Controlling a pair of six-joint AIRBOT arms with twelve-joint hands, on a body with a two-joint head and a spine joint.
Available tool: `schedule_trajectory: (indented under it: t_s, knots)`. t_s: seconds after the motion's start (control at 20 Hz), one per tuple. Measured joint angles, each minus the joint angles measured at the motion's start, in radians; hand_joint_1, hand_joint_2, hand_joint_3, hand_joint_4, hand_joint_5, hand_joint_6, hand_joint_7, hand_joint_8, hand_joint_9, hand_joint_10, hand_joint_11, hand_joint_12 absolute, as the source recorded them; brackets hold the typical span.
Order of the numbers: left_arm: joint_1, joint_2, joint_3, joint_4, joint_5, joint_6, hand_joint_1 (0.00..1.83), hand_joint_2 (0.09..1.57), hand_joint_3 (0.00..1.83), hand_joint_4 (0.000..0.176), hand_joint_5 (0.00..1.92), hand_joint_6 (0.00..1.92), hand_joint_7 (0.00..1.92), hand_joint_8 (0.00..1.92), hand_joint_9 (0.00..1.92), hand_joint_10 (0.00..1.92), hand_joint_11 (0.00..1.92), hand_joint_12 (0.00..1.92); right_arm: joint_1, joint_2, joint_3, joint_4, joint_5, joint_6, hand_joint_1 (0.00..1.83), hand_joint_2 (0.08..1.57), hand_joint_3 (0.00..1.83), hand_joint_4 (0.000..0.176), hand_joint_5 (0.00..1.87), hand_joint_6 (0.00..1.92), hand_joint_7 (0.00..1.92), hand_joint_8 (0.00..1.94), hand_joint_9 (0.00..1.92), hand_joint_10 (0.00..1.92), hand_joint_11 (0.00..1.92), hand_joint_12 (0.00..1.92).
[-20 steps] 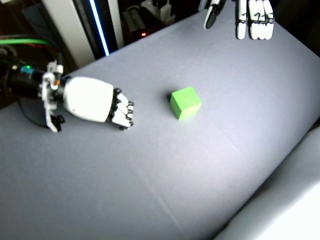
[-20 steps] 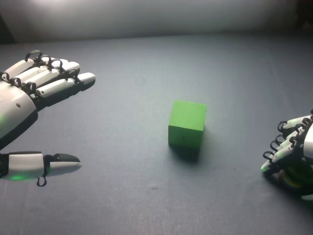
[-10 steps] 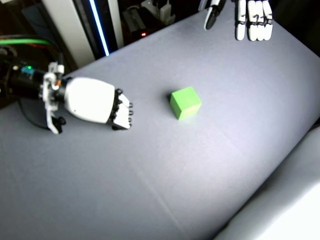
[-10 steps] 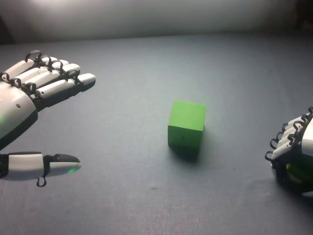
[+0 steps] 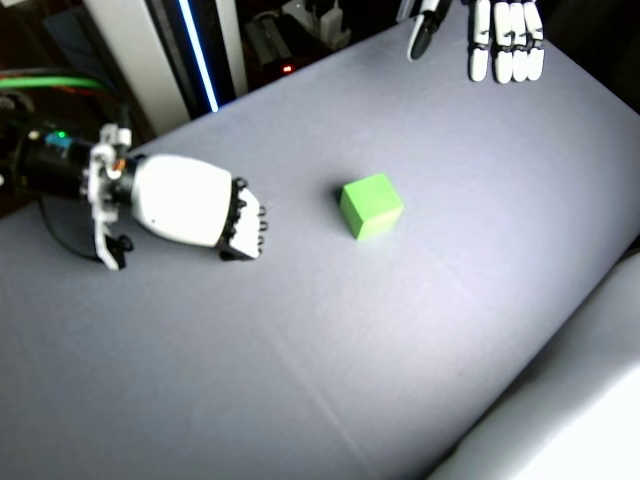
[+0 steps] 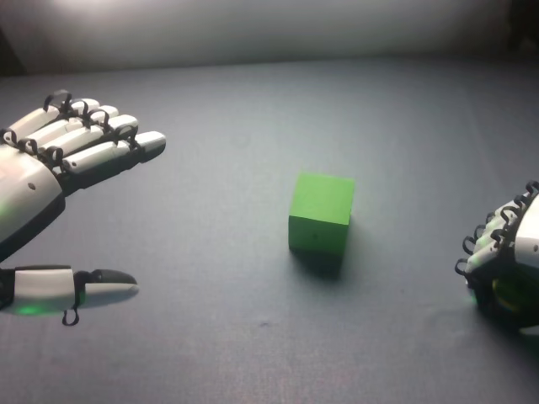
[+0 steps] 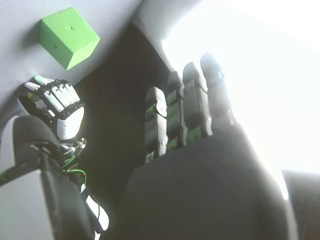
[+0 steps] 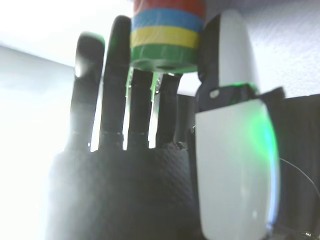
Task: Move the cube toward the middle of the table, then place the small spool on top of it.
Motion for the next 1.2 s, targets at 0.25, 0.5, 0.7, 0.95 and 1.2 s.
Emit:
schedule_trajectory:
  t_s: [0.25, 0.5, 0.7, 0.95, 1.2]
  knots:
    - [0.000, -0.002, 0.000, -0.001, 0.000, -0.003, 0.71, 0.92, 0.00, 0.115, 0.23, 0.00, 0.17, 0.00, 0.11, 0.00, 0.00, 0.34, 0.054, -0.010, 0.006, -0.001, -0.027, -0.014, 1.22, 1.13, 0.00, 0.000, 0.95, 0.99, 0.96, 1.15, 0.81, 1.31, 0.61, 1.64]
    - [0.000, -0.005, 0.000, -0.003, 0.000, -0.003, 0.74, 0.94, 0.00, 0.100, 0.22, 0.00, 0.17, 0.00, 0.10, 0.00, 0.00, 0.23, 0.143, -0.048, 0.033, -0.024, -0.025, -0.015, 1.22, 1.12, 0.00, 0.028, 0.99, 1.02, 0.97, 1.01, 0.83, 0.85, 0.53, 1.36]
    - [0.000, -0.007, 0.000, -0.002, 0.001, -0.007, 0.74, 0.96, 0.01, 0.092, 0.22, 0.00, 0.16, 0.00, 0.09, 0.00, 0.00, 0.21, 0.213, -0.085, 0.065, -0.037, -0.023, -0.015, 1.26, 1.10, 0.00, 0.000, 0.95, 1.02, 1.08, 0.86, 0.95, 0.97, 0.71, 1.31]
    - [0.012, -0.007, 0.000, -0.001, -0.007, -0.016, 0.71, 0.95, 0.00, 0.090, 0.22, 0.00, 0.15, 0.00, 0.09, 0.00, 0.00, 0.20, 0.305, -0.130, 0.095, -0.073, -0.029, -0.014, 1.25, 1.11, 0.00, 0.000, 1.01, 0.77, 0.99, 1.18, 0.85, 1.16, 0.64, 1.58]
    - [0.046, -0.007, 0.000, -0.009, -0.022, -0.028, 0.66, 0.96, 0.00, 0.100, 0.20, 0.00, 0.14, 0.00, 0.09, 0.00, 0.00, 0.14, 0.378, -0.183, 0.121, -0.090, -0.024, -0.014, 1.24, 1.08, 0.00, 0.000, 1.00, 0.87, 1.09, 0.91, 0.95, 0.92, 0.76, 1.45]
